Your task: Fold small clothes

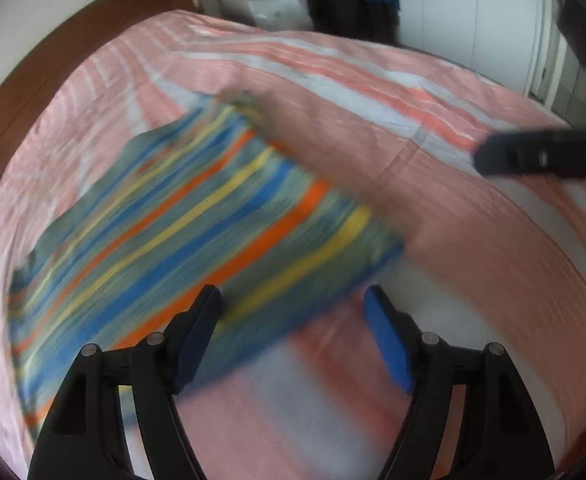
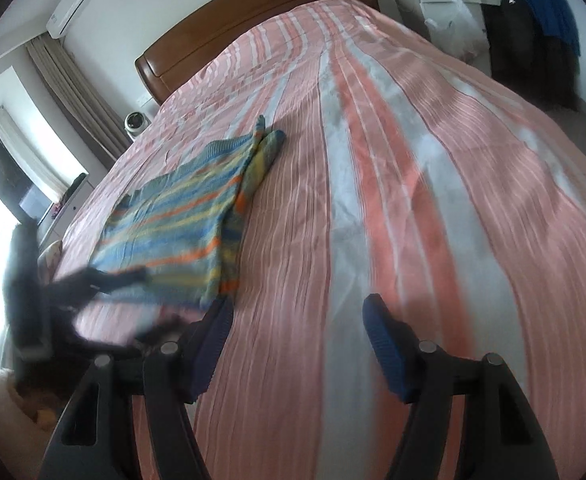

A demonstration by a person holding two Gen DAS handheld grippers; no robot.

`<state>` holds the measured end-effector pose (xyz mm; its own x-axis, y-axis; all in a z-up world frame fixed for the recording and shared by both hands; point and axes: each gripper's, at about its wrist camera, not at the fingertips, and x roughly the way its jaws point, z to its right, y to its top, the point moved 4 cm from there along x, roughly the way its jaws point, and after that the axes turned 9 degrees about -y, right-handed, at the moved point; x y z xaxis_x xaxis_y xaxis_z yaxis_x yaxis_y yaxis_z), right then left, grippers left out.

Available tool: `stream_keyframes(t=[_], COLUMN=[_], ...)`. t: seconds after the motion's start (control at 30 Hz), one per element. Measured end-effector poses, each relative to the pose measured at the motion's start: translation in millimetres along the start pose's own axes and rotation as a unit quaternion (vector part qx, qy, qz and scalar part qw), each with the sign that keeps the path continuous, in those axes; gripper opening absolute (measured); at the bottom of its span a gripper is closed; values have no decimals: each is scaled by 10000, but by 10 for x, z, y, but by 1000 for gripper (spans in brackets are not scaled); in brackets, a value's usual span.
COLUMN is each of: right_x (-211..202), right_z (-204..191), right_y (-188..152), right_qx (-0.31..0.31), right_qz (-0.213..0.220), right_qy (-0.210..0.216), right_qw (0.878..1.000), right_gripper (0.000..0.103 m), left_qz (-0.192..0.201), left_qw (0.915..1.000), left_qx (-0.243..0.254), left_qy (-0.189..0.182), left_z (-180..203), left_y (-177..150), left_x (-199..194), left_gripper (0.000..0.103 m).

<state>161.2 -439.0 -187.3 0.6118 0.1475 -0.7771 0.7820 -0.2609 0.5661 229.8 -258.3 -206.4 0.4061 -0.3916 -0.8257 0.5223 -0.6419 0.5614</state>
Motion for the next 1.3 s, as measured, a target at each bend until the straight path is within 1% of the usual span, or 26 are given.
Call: stream_keyframes(t=[0.03, 0.07, 0.1, 0.13, 0.17, 0.2, 0.27, 0.33, 0.37, 0.4, 0.43, 0.47, 0.5, 0.57, 0.63, 0.73, 0.77, 0.9, 1.03, 1.1, 1.13, 1.17, 1.2, 1.23, 1.27, 1.3], right_x=[45, 130, 222, 317, 503, 647, 1059, 1404, 1543, 1693, 1797, 1893, 1943, 1861, 1681, 1545, 1546, 1754, 2059, 2252, 2315, 2373, 2381, 2378, 2315, 2245], right_z=[5, 2, -12, -32, -77, -112, -227, -325, -373, -444, -506, -563, -627, -864, -1211, -1774, -2027, -2885, -3645, -3925, -4020, -4106, -4136, -4160, -4158, -4143], right_y=[102, 254, 389, 499, 676, 792, 1065, 1240, 1331, 1428, 1468, 1510, 1550, 1639, 1689, 1700, 1699, 1568, 1318, 1232, 1183, 1137, 1100, 1079, 1077, 1088], right_qx=[-8, -18, -30, -45, -69, -80, -62, 101, 257, 457, 561, 618, 615, 317, 20, -371, -494, -866, -1282, -1292, -1251, -1078, -891, -688, -509, -484], right_qz=[-27, -77, -141, -226, -429, -567, -960, -1219, -1210, -1159, -1196, -1278, -1282, -1055, -894, -824, -831, -955, -1071, -1102, -1137, -1242, -1320, -1370, -1331, -1246], right_qy=[101, 250, 381, 492, 661, 766, 1015, 1131, 1169, 1279, 1375, 1354, 1181, 1160, 1336, 1509, 1588, 1717, 1645, 1623, 1710, 1999, 2227, 2430, 2641, 2712], right_qw=[9999, 9997, 9992, 9985, 9969, 9954, 9902, 9860, 9854, 9839, 9816, 9806, 9828, 9871, 9870, 9844, 9826, 9767, 9721, 9720, 9707, 9659, 9618, 9578, 9539, 9532], right_gripper=[67, 67, 67, 67, 67, 67, 67, 67, 65, 60, 24, 9, 9, 9, 9, 9, 9, 9, 9, 11, 18, 29, 39, 55, 58, 58], left_qz=[59, 95, 146, 184, 190, 217, 446, 663, 760, 824, 880, 946, 1020, 1246, 1500, 1683, 1706, 1626, 1437, 1325, 1218, 1164, 1182, 1217, 1298, 1372], left_qw=[10000, 9999, 9998, 9998, 9996, 9990, 9985, 9975, 9969, 9962, 9954, 9942, 9927, 9861, 9741, 9574, 9495, 9269, 9132, 9069, 9035, 8968, 8908, 8868, 8839, 8837], left_qx=[71, 113, 126, 79, 31, -8, -86, -142, -194, -275, -378, -489, -610, -1063, -1654, -2324, -2617, -3382, -3810, -3991, -4090, -4245, -4363, -4434, -4469, -4451], left_qy=[22, 56, 69, 72, 207, 383, 311, 184, 116, 32, -63, -131, -178, -286, -371, -331, -305, -38, 174, 269, 382, 455, 470, 469, 459, 461], left_z=[46, 66, 80, 73, 60, 25, 28, 32, 23, 3, -26, -67, -123, -348, -660, -1051, -1223, -1759, -2126, -2244, -2302, -2350, -2369, -2365, -2355, -2345], left_y=[80, 118, 157, 171, 177, 148, 122, 95, 82, 66, 49, 28, 2, -96, -268, -542, -690, -1213, -1589, -1711, -1783, -1884, -1955, -2016, -2067, -2085], left_x=[87, 127, 171, 192, 213, 184, 120, 2, -63, -118, -175, -238, -309, -556, -858, -1142, -1228, -1400, -1404, -1382, -1383, -1396, -1430, -1482, -1548, -1595], left_gripper=[76, 72, 64, 31, 8, 7, 6, 5, 5, 5, 5, 5, 4, 4, 4, 4, 4, 4, 5, 10, 20, 32, 39, 53, 60, 62])
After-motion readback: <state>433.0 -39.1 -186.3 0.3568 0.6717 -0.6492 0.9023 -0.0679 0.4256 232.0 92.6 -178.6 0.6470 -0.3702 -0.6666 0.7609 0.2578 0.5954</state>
